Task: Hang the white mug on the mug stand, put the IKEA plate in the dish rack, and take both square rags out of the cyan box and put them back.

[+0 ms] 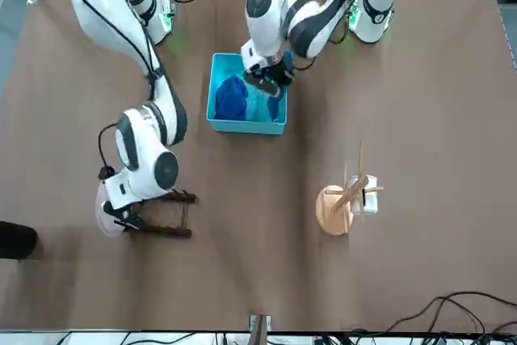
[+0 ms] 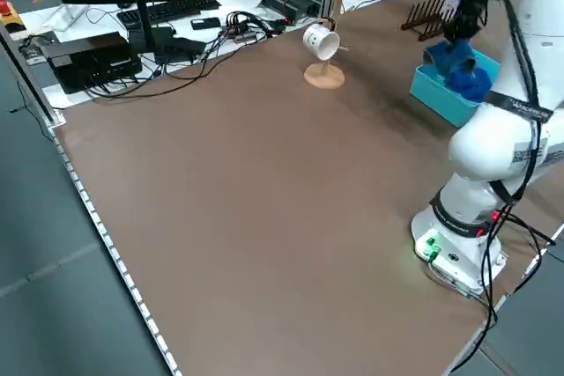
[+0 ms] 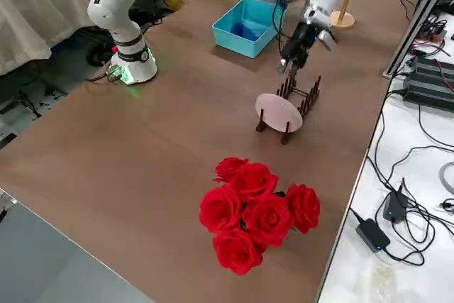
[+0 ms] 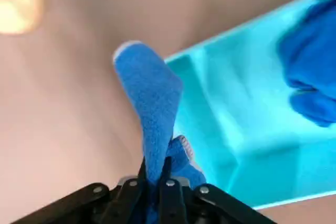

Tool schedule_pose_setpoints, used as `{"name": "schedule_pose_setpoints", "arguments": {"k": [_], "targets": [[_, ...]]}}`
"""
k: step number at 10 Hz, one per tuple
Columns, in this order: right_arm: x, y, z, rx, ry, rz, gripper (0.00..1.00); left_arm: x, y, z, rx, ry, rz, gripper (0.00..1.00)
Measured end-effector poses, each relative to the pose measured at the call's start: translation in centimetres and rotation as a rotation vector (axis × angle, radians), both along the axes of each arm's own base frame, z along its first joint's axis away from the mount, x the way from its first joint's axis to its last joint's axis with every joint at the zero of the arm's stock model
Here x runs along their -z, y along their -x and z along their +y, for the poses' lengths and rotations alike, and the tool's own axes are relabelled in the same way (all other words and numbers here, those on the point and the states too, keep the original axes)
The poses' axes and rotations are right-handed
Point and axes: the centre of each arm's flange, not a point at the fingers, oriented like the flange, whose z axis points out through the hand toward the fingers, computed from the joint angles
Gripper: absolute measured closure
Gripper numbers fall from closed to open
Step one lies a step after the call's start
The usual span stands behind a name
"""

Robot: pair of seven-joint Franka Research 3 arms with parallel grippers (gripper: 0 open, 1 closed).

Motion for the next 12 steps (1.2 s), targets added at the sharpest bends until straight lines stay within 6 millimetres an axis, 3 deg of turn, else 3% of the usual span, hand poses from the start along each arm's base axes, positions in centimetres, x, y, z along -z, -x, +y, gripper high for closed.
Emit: {"name": "schedule_pose_setpoints", "arguments": {"k": [2,3,5,6,8,9,10,12], "targets": [[-9.5,1.8,-3.3,0.017,-0.232,0.039,0.02,-5.0,-3.6,6.3,-0.077,0.0,-0.001,0.91],[-14.4,2.9,-5.9,0.05,-0.377,0.015,0.03,-5.8,-5.6,10.3,-0.086,0.005,0.023,0.91],[-22.4,6.8,-11.7,0.029,-0.588,0.049,0.03,-4.2,-8.9,19.1,-0.175,-0.003,0.088,0.91],[-24.6,8.4,-13.5,-0.009,-0.656,0.07,0.03,-2.2,-9.8,22.7,-0.208,-0.007,0.117,0.91],[-26.7,10.2,-16.3,-0.11,-0.749,0.112,0.01,2.4,-11.0,28.8,-0.255,0.012,0.136,0.91],[-26.7,10.7,-16.7,-0.139,-0.766,0.132,0.01,4.7,-11.6,31.6,-0.259,0.034,0.124,0.91],[-25.6,10.7,-15.7,-0.162,-0.777,0.163,0.01,7.8,-12.0,33.9,-0.266,0.051,0.111,0.91],[-23.0,10.5,-10.9,-0.229,-0.778,0.214,0.01,15.3,-12.9,37.7,-0.29,0.05,0.12,0.91]]}}
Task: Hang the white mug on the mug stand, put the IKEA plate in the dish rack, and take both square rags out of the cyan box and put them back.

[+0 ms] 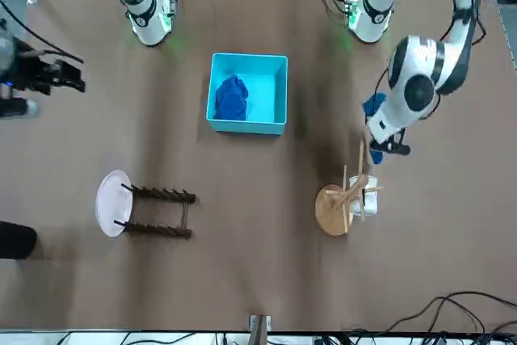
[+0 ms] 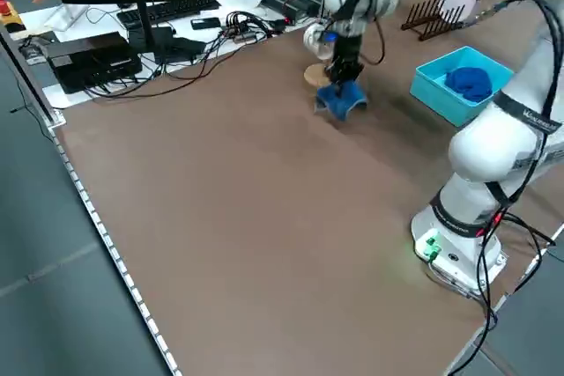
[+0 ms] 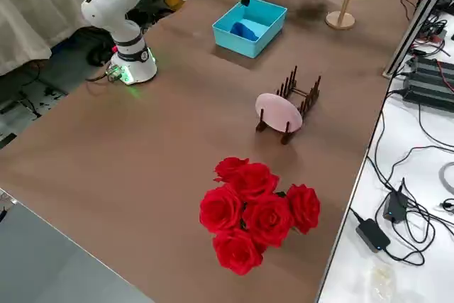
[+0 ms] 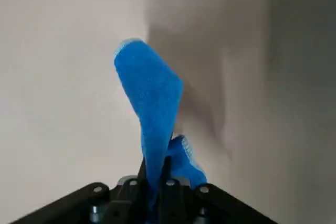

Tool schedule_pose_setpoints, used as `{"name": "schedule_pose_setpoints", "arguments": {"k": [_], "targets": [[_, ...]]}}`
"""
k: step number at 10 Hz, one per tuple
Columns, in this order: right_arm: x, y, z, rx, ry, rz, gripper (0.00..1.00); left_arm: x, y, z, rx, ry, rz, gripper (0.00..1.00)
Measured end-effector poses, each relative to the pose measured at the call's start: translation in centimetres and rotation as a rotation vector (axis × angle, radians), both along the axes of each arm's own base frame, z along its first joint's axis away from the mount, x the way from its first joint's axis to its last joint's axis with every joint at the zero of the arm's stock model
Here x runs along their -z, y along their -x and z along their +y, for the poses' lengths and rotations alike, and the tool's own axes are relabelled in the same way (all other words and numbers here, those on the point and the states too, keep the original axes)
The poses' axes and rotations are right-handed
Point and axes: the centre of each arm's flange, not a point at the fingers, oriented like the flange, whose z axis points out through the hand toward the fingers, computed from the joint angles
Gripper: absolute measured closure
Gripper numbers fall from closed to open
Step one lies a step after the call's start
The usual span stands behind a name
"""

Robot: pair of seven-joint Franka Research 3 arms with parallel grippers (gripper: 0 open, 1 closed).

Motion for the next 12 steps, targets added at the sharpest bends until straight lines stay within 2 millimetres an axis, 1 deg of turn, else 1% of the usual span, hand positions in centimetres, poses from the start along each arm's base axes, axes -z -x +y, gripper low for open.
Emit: {"name": "schedule_pose_setpoints", "arguments": {"k": [1,2,3,4,5,7,8,9,10,11,12], "targets": [[1.6,0.1,2.4,-0.021,-0.001,0.01,0.01,3.4,-0.3,2.0,-0.008,-0.006,0.02,0.91],[4.0,0.1,4.2,-0.016,-0.011,0.025,0.01,5.7,-0.2,3.8,-0.021,-0.018,0.046,0.91],[6.9,0.2,5.6,0.003,-0.032,0.042,0.01,6.5,-0.2,5.8,-0.027,-0.028,0.062,0.91],[9.4,0.7,7.2,0.019,-0.043,0.048,0.01,6.5,-0.2,8.2,-0.013,-0.039,0.07,0.91],[11.0,1.8,9.0,0.032,-0.053,0.044,0.01,6.4,0.0,11.5,0.01,-0.056,0.081,0.91],[13.2,4.9,13.4,0.072,-0.058,0.025,0.01,6.4,0.6,18.6,0.058,-0.074,0.075,0.91],[14.8,6.6,15.8,0.103,-0.047,0.009,0.01,6.8,1.2,22.5,0.093,-0.08,0.052,0.91],[17.0,8.5,18.5,0.144,-0.032,-0.007,0.01,7.3,2.1,26.4,0.134,-0.079,0.028,0.91],[19.4,10.4,21.1,0.194,-0.021,-0.031,0.01,7.3,2.9,29.6,0.16,-0.074,0.009,0.91],[21.7,12.5,23.5,0.236,-0.018,-0.06,0.01,7.1,3.6,31.6,0.164,-0.072,0.002,0.91],[23.6,14.5,25.4,0.264,-0.022,-0.087,0.01,7.1,3.7,31.7,0.166,-0.07,0.0,0.91]]}}
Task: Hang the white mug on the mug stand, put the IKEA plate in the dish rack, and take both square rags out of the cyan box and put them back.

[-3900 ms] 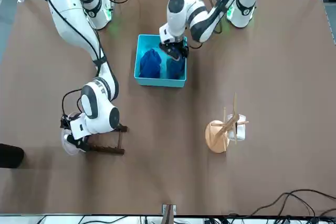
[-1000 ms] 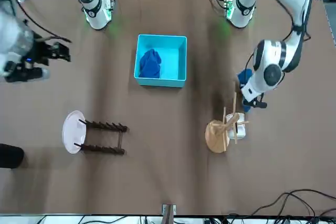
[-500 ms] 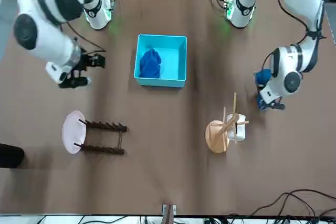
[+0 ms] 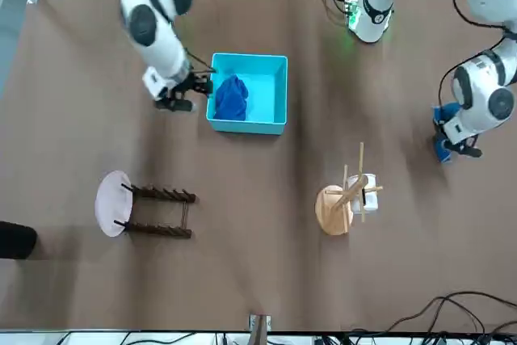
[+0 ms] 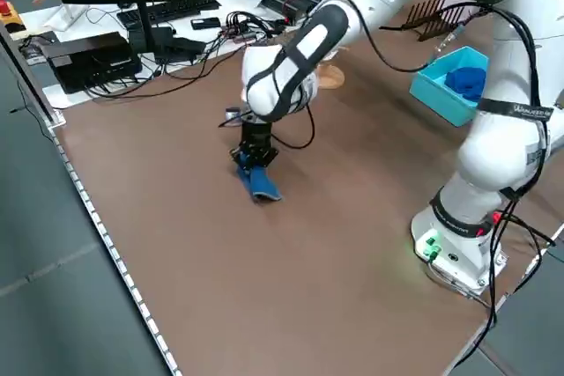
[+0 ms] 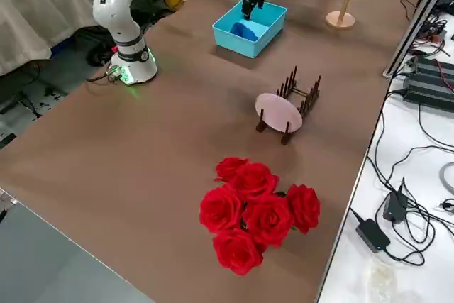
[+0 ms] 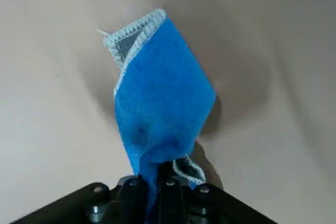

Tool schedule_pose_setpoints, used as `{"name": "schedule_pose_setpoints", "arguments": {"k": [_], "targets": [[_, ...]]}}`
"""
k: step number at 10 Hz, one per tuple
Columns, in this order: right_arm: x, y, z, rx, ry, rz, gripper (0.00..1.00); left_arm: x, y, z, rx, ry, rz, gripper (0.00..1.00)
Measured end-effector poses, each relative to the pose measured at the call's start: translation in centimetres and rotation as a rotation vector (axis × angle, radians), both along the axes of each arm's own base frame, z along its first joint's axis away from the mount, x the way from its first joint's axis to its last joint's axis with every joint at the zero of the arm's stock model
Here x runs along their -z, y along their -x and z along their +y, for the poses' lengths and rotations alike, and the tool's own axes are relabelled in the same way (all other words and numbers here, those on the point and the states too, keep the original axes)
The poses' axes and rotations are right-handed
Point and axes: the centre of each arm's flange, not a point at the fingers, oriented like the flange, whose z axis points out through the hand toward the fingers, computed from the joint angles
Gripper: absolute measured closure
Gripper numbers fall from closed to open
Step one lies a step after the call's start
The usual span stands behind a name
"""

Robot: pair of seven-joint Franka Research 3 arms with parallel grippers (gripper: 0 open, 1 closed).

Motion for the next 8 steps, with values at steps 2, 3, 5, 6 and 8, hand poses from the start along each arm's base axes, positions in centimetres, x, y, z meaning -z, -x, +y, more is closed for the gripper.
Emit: {"name": "schedule_pose_setpoints", "arguments": {"k": [2,3,5,6,8], "targets": [[3.1,4.1,3.0,0.032,-0.008,-0.042,0.01,0.2,-1.2,-2.7,0.025,0.015,-0.009,0.91],[4.4,6.0,4.2,0.038,-0.006,-0.047,0.01,0.1,-1.8,-4.6,0.046,0.031,-0.016,0.91],[7.1,8.1,6.2,0.044,0.003,-0.05,0.01,0.0,-2.5,-8.9,0.057,0.06,-0.035,0.91],[8.8,8.5,6.9,0.043,0.01,-0.05,0.01,-0.1,-2.9,-12.2,0.025,0.073,-0.051,0.91],[12.1,9.1,7.7,0.031,0.022,-0.052,0.01,-0.1,-3.2,-20.8,-0.057,0.094,-0.069,0.91]]}}
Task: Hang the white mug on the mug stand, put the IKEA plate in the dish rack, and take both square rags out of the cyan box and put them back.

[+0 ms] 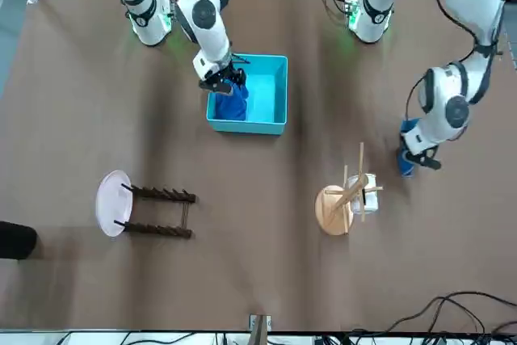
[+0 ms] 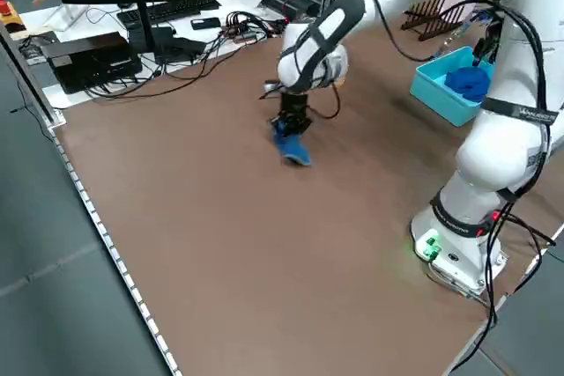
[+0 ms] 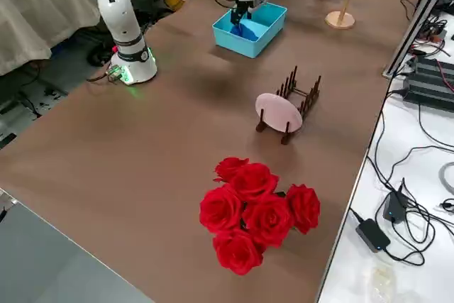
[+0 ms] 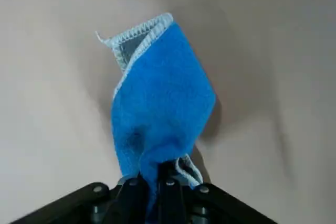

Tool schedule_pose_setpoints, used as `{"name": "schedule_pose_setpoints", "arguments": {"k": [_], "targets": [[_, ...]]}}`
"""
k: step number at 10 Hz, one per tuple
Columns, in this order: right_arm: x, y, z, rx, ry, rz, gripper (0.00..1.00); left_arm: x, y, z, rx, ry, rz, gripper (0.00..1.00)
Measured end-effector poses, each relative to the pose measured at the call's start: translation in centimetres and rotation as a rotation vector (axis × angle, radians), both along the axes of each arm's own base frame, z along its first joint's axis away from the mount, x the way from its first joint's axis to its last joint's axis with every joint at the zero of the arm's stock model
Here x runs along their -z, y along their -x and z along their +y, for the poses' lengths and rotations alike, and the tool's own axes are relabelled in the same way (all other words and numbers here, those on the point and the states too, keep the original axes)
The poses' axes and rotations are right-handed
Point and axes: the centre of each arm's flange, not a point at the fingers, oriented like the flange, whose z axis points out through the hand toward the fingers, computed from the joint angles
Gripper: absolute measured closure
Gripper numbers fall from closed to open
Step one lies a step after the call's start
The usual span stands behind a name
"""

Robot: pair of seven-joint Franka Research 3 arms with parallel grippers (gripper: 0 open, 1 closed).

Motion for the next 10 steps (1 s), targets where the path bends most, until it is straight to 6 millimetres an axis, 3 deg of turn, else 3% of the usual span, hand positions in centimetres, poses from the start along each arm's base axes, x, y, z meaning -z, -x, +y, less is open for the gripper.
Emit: {"name": "schedule_pose_setpoints", "arguments": {"k": [2,3,5,8,9,10], "targets": [[2.4,0.6,0.5,-0.011,0.01,-0.001,0.01,-0.1,0.7,-8.1,-0.065,0.016,0.001,0.91],[2.9,0.7,0.5,-0.013,0.014,0.0,0.03,-0.1,1.2,-11.2,-0.085,0.023,-0.002,0.91],[3.2,1.0,0.7,-0.019,0.016,0.001,0.35,-0.2,2.2,-15.6,-0.108,0.034,-0.008,0.91],[2.7,-0.1,-0.1,0.005,0.032,0.016,0.85,-0.2,2.4,-15.8,-0.122,0.027,0.008,0.91],[1.3,-1.2,-0.4,0.021,0.037,0.031,0.96,0.0,2.4,-14.9,-0.124,0.011,0.036,0.91],[-1.1,-2.7,-1.1,0.039,0.045,0.058,0.96,0.2,2.3,-12.6,-0.119,-0.005,0.065,0.91]]}}
